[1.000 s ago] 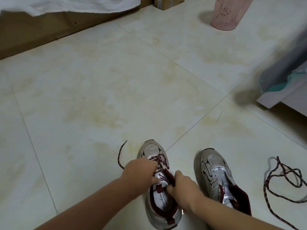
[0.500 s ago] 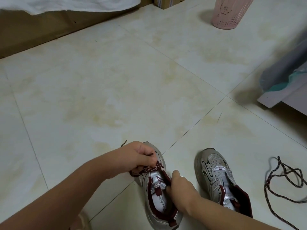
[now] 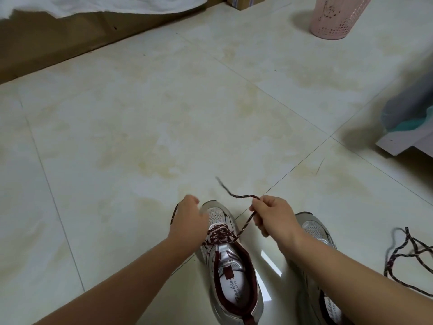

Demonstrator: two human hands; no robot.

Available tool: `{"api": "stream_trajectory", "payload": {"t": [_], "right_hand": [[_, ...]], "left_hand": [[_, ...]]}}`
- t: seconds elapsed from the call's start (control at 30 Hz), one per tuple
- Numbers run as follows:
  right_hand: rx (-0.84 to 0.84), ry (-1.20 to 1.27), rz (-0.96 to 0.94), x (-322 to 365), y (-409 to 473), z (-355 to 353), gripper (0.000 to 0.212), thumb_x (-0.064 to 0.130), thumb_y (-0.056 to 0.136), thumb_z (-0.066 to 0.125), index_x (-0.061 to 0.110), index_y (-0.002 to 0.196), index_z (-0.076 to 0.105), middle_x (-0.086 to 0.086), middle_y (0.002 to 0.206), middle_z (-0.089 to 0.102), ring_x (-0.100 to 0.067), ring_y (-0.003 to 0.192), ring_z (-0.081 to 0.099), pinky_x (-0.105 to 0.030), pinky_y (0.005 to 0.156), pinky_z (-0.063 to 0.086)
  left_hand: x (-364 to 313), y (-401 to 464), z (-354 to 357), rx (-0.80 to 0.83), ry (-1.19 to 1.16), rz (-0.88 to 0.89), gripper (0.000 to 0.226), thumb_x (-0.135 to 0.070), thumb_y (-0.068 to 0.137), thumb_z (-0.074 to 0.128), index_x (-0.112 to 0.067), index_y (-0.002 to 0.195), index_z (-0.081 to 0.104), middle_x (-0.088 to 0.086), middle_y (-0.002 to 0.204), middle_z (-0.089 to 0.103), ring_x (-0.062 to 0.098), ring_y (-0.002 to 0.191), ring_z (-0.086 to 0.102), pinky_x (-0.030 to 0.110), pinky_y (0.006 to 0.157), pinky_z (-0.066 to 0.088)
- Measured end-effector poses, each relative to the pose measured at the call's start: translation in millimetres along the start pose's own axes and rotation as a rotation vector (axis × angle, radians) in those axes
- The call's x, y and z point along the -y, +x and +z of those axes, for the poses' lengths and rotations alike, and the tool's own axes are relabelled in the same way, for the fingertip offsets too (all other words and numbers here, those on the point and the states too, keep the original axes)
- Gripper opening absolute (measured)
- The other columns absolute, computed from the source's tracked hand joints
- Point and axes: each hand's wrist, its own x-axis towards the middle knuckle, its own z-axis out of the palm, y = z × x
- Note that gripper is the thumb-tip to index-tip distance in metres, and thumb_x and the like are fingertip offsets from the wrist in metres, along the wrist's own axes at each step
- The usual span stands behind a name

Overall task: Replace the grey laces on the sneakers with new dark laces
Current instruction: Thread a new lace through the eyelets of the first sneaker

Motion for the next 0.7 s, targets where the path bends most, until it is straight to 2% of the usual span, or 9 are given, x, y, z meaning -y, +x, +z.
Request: {"api": "stream_trajectory", "payload": {"t": [0.13, 0.23, 0.3, 0.37, 0.43, 0.5, 0.57, 0.63, 0.7], "right_hand": [[0.006, 0.009, 0.142, -13, 10, -5, 0.023, 0.009, 0.094, 0.043, 0.003, 0.074, 0.053, -0.01, 0.052, 0.049, -0.017, 0.041, 0.036, -0.02, 0.04, 0.029], [0.014, -0.068, 0.213, -21, 16, -4, 0.024, 0.011, 0.094, 0.043, -0.004, 0.08, 0.055, -0.013, 0.058, 0.051, -0.021, 0.046, 0.038, -0.023, 0.046, 0.033], [-0.049, -0.298, 0.175, -23, 17, -1, 0.033, 0.019, 0.093, 0.044, -0.01, 0.108, 0.053, -0.016, 0.081, 0.059, -0.025, 0.065, 0.046, -0.028, 0.062, 0.038], [-0.066, -0.492, 0.032, -16, 8, 3, 0.054, 0.022, 0.089, 0.05, 0.006, 0.138, 0.033, -0.015, 0.115, 0.055, -0.027, 0.094, 0.053, -0.029, 0.079, 0.038], [0.075, -0.585, -0.171, -4, -8, 14, 0.064, 0.024, 0.085, 0.057, 0.024, 0.142, 0.028, -0.007, 0.124, 0.048, -0.022, 0.11, 0.051, -0.028, 0.09, 0.039], [0.204, -0.682, -0.318, 4, -19, 29, 0.044, 0.03, 0.085, 0.057, 0.03, 0.129, 0.047, -0.002, 0.108, 0.051, -0.02, 0.102, 0.053, -0.027, 0.087, 0.042], [0.211, -0.705, -0.363, 8, -24, 40, 0.013, 0.031, 0.089, 0.052, 0.022, 0.089, 0.062, 0.001, 0.076, 0.051, -0.02, 0.076, 0.051, -0.029, 0.071, 0.044], [0.155, -0.607, -0.272, 6, -18, 41, 0.034, 0.029, 0.092, 0.049, 0.02, 0.06, 0.05, 0.003, 0.057, 0.045, -0.019, 0.06, 0.044, -0.029, 0.058, 0.037], [0.067, -0.367, -0.077, 7, -12, 33, 0.038, 0.021, 0.093, 0.045, 0.016, 0.056, 0.05, 0.001, 0.05, 0.046, -0.018, 0.051, 0.042, -0.028, 0.054, 0.034]], "left_hand": [[36, -14, 13, 0.214, 0.282, 0.127, 0.026, -0.012, 0.083, 0.053, -0.032, 0.076, 0.039, -0.001, 0.099, 0.043, 0.015, 0.092, 0.048, 0.025, 0.08, 0.042], [42, -18, 11, 0.207, 0.36, 0.253, 0.029, -0.025, 0.083, 0.061, -0.036, 0.067, 0.04, -0.005, 0.096, 0.045, 0.011, 0.093, 0.046, 0.025, 0.082, 0.041], [40, -16, 7, 0.216, 0.293, 0.297, 0.024, -0.024, 0.085, 0.06, -0.032, 0.07, 0.043, -0.008, 0.087, 0.046, 0.01, 0.086, 0.046, 0.023, 0.077, 0.039], [29, -14, -1, 0.248, 0.142, 0.306, 0.028, -0.016, 0.085, 0.059, -0.028, 0.066, 0.044, -0.01, 0.068, 0.047, 0.004, 0.065, 0.044, 0.017, 0.062, 0.036], [13, -11, -13, 0.271, 0.044, 0.324, 0.028, -0.012, 0.083, 0.062, -0.027, 0.062, 0.05, -0.012, 0.05, 0.046, 0.0, 0.048, 0.042, 0.013, 0.053, 0.032], [-4, -9, -24, 0.255, -0.01, 0.361, 0.025, -0.013, 0.081, 0.065, -0.027, 0.062, 0.058, -0.019, 0.043, 0.049, -0.005, 0.048, 0.047, 0.009, 0.051, 0.033], [-13, -8, -33, 0.242, -0.052, 0.385, 0.023, -0.015, 0.082, 0.065, -0.029, 0.064, 0.062, -0.025, 0.047, 0.054, -0.01, 0.054, 0.05, 0.006, 0.054, 0.036], [-12, -7, -40, 0.225, -0.028, 0.398, 0.019, -0.019, 0.084, 0.064, -0.03, 0.068, 0.063, -0.021, 0.052, 0.054, -0.008, 0.054, 0.049, 0.007, 0.054, 0.035], [-5, -5, -47, 0.226, 0.084, 0.395, 0.012, -0.023, 0.089, 0.059, -0.02, 0.08, 0.067, -0.015, 0.056, 0.051, -0.002, 0.053, 0.045, 0.011, 0.052, 0.032]]}}
